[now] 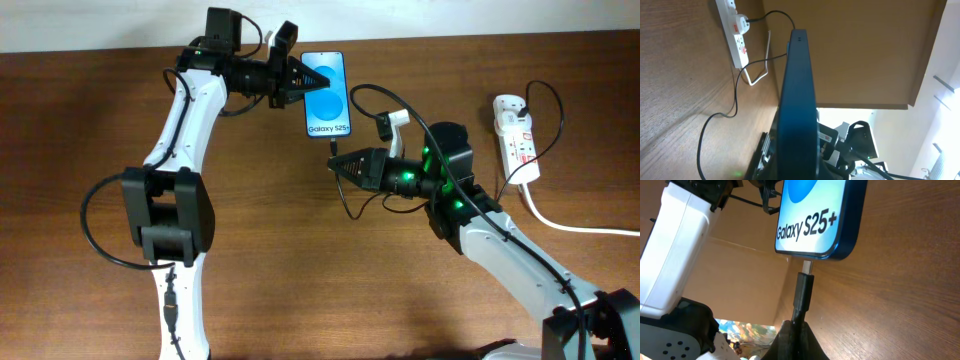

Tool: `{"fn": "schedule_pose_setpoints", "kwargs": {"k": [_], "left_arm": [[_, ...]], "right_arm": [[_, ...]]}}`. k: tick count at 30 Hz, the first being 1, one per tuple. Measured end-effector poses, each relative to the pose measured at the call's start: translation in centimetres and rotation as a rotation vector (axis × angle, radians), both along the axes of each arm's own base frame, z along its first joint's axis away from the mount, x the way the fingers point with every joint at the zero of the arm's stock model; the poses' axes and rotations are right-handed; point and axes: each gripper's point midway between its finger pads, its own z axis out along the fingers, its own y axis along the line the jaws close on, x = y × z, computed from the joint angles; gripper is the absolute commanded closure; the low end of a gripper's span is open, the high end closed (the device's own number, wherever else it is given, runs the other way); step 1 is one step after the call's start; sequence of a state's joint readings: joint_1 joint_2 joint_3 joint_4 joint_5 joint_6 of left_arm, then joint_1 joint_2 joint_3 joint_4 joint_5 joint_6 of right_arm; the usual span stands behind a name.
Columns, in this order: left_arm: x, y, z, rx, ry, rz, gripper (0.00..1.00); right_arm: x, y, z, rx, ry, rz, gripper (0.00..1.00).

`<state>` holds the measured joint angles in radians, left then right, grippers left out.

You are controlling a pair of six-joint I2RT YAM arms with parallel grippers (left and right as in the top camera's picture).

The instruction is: Plug charger to phone and switch on socket

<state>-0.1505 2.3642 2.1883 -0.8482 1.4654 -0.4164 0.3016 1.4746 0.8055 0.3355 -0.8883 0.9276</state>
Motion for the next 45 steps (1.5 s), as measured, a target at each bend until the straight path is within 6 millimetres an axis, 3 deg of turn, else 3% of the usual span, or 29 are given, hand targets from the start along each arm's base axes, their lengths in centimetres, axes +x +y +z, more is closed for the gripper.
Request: {"fn": "schedule_pose_setpoints", "kwargs": {"k": [45], "left_arm": [[-0.6,-1.4,-0.2,0.013,0.004,-0.021,1.00]], "right_arm": [[0.1,0.0,0.2,0.003,-0.010,0.000,0.96]]}}
